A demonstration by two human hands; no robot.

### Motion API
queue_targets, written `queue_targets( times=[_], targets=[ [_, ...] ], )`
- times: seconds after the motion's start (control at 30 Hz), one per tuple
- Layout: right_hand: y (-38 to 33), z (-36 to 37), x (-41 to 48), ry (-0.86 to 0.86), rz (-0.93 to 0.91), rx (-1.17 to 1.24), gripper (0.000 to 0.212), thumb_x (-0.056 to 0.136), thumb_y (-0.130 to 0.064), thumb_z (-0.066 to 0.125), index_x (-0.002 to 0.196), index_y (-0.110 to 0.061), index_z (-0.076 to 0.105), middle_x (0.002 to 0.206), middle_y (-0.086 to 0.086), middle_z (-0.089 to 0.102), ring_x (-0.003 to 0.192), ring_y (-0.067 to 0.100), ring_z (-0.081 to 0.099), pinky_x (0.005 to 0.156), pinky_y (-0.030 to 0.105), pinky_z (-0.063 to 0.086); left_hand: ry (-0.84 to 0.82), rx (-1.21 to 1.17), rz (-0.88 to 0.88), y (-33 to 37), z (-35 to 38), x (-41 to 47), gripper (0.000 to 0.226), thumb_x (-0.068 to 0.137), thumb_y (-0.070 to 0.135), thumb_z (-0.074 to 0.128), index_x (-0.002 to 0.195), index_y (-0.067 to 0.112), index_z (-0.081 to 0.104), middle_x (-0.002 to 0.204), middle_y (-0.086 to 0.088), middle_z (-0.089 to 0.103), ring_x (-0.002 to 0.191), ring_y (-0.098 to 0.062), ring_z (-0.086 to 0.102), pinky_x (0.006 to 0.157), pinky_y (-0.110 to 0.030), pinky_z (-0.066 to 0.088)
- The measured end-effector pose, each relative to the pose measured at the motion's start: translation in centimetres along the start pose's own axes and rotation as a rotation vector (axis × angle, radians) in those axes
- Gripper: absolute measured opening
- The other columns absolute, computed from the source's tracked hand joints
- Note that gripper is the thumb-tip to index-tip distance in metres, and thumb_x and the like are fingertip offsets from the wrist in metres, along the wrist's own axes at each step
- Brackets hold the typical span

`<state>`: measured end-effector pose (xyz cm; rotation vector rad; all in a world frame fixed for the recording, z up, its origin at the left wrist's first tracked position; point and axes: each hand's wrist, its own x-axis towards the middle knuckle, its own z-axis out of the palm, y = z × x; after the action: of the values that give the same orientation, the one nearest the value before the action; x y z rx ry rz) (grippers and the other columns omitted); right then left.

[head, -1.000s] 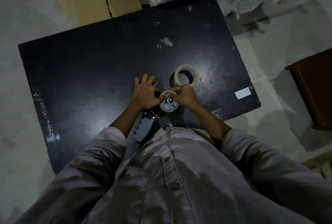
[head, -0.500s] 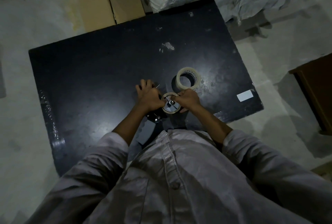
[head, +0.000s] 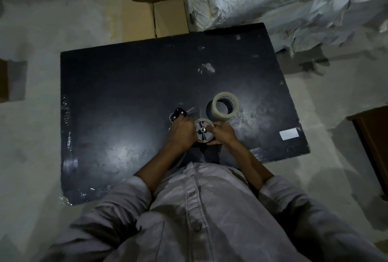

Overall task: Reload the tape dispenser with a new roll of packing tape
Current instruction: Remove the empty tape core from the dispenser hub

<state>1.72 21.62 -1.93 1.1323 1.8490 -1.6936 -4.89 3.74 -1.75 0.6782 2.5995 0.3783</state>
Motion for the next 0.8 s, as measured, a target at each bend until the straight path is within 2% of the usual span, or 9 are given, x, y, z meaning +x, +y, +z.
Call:
queue_targets(
  times=[0.07, 0.13, 0.2, 0.27, 0.4, 0.5, 0.63, 0.7, 0.8],
  targets=[
    [0.1, -0.2, 0.0, 0.025, -0.056, -0.113, 0.021, 0.101, -0.025, 0.083, 0.109, -0.005, 0.082, 0.098, 0.012, 0.082, 0.085, 0.027, 0.082, 0.074, 0.048, 0.072, -0.144, -0.120, -0.014, 0.8, -0.5, 0.2, 0.031, 0.092, 0.012, 0.062, 0.121, 0.002, 0.064, 0.119, -0.022, 0.071, 0.108, -0.042, 0.069, 0.090, -0.046, 0.058],
    [0.5, -0.3, 0.1, 0.023, -0.069, -0.131, 0.022, 0.100, -0.027, 0.084, 0.108, -0.006, 0.084, 0.098, 0.014, 0.084, 0.085, 0.032, 0.084, 0.076, 0.055, 0.072, -0.190, -0.148, 0.009, 1.7, -1.1, 0.3, 0.035, 0.094, 0.005, 0.060, 0.128, -0.004, 0.059, 0.128, -0.029, 0.066, 0.114, -0.046, 0.066, 0.094, -0.048, 0.056],
    [0.7, -0.3, -0.1, -0.006, -0.045, -0.050, 0.026, 0.101, -0.027, 0.085, 0.116, -0.007, 0.084, 0.105, 0.019, 0.084, 0.090, 0.037, 0.085, 0.078, 0.059, 0.071, -0.230, -0.189, 0.004, 1.6, -1.2, 0.8, 0.026, 0.094, 0.005, 0.059, 0.117, -0.006, 0.066, 0.122, -0.029, 0.068, 0.110, -0.045, 0.067, 0.089, -0.045, 0.055],
    [1.0, -0.5, -0.4, -0.043, -0.043, 0.034, 0.030, 0.099, -0.032, 0.087, 0.120, -0.010, 0.084, 0.111, 0.018, 0.084, 0.099, 0.036, 0.084, 0.082, 0.058, 0.071, -0.273, -0.284, -0.033, 0.9, -0.7, 1.3, 0.017, 0.093, 0.009, 0.063, 0.093, -0.006, 0.069, 0.100, -0.026, 0.071, 0.093, -0.042, 0.069, 0.074, -0.037, 0.049],
    [1.2, -0.7, -1.1, -0.062, -0.029, 0.146, 0.029, 0.100, -0.029, 0.086, 0.120, -0.008, 0.083, 0.111, 0.018, 0.085, 0.107, 0.036, 0.083, 0.085, 0.053, 0.071, -0.259, -0.469, -0.125, 0.2, -0.4, 1.4, 0.028, 0.093, 0.017, 0.076, 0.070, 0.008, 0.064, 0.069, -0.004, 0.060, 0.070, -0.020, 0.058, 0.063, -0.031, 0.042],
    [0.9, -0.7, -1.3, -0.053, -0.019, 0.167, 0.024, 0.103, -0.017, 0.081, 0.121, 0.000, 0.079, 0.112, 0.023, 0.083, 0.107, 0.037, 0.082, 0.076, 0.044, 0.072, -0.279, -0.566, -0.148, 0.7, -1.0, 1.1, 0.018, 0.092, 0.015, 0.074, 0.079, 0.004, 0.071, 0.074, -0.005, 0.066, 0.075, -0.020, 0.061, 0.069, -0.032, 0.047],
    [1.2, -0.7, -1.1, -0.061, 0.002, 0.154, 0.004, 0.103, -0.012, 0.081, 0.102, -0.009, 0.078, 0.103, 0.018, 0.082, 0.099, 0.035, 0.082, 0.088, 0.055, 0.070, -0.235, -0.627, -0.201, 0.3, -0.6, 0.6, 0.017, 0.090, 0.015, 0.075, 0.098, 0.001, 0.080, 0.094, -0.016, 0.079, 0.083, -0.024, 0.072, 0.074, -0.034, 0.055],
    [1.3, -0.5, -0.9, -0.042, 0.000, 0.110, 0.006, 0.100, -0.011, 0.083, 0.099, -0.010, 0.078, 0.101, 0.017, 0.083, 0.093, 0.033, 0.083, 0.091, 0.058, 0.069, -0.180, -0.617, -0.238, 0.3, -0.1, 0.4, 0.018, 0.087, 0.019, 0.081, 0.099, 0.005, 0.080, 0.093, -0.014, 0.081, 0.085, -0.028, 0.077, 0.076, -0.042, 0.062],
    [1.1, -0.3, -0.7, -0.006, -0.002, 0.058, 0.012, 0.094, -0.011, 0.090, 0.099, -0.006, 0.080, 0.101, 0.020, 0.084, 0.088, 0.033, 0.085, 0.084, 0.057, 0.071, -0.132, -0.603, -0.281, 0.3, 0.2, 0.0, 0.025, 0.083, 0.028, 0.088, 0.101, 0.011, 0.083, 0.089, -0.007, 0.082, 0.086, -0.025, 0.080, 0.081, -0.045, 0.066]
  ],
)
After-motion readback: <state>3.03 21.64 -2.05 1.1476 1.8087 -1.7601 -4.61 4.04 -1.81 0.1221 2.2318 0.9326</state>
